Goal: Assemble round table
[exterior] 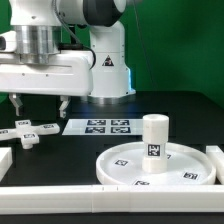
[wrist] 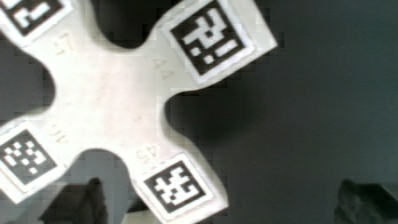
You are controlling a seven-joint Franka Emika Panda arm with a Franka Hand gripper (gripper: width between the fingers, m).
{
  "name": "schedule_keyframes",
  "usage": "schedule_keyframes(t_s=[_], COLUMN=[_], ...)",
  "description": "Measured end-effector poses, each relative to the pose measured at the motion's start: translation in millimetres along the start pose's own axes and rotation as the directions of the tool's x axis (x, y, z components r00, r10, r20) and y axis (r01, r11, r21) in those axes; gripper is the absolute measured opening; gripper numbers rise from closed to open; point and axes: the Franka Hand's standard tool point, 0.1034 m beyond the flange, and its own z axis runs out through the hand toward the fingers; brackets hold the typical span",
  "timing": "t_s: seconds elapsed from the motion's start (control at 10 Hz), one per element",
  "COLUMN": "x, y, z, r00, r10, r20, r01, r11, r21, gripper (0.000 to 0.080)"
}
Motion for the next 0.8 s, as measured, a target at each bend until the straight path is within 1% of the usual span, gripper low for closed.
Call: schedule_keyframes(t_s=[0.3,0.4,0.5,0.7,0.8], x=[-0.3,-0.8,-3.0,-4.9,-4.5], y=[-0.4,1.6,10.1,21.8,18.7], z=[0.6,1.2,3.4,7.6,7.5], r00=[1.0,1.0,1.0,1.0,1.0], r10=[-0.001,-0.001,0.015,0.013,0.007], r20=[0.001,0.002,0.006,0.009,0.009], r01=[0.001,0.001,-0.015,-0.013,-0.007], r11=[1.0,1.0,1.0,1.0,1.0], r21=[0.0,-0.001,-0.001,0.0,0.001], gripper=[0.0649,0.0649,0.0649,0.0649,0.0649])
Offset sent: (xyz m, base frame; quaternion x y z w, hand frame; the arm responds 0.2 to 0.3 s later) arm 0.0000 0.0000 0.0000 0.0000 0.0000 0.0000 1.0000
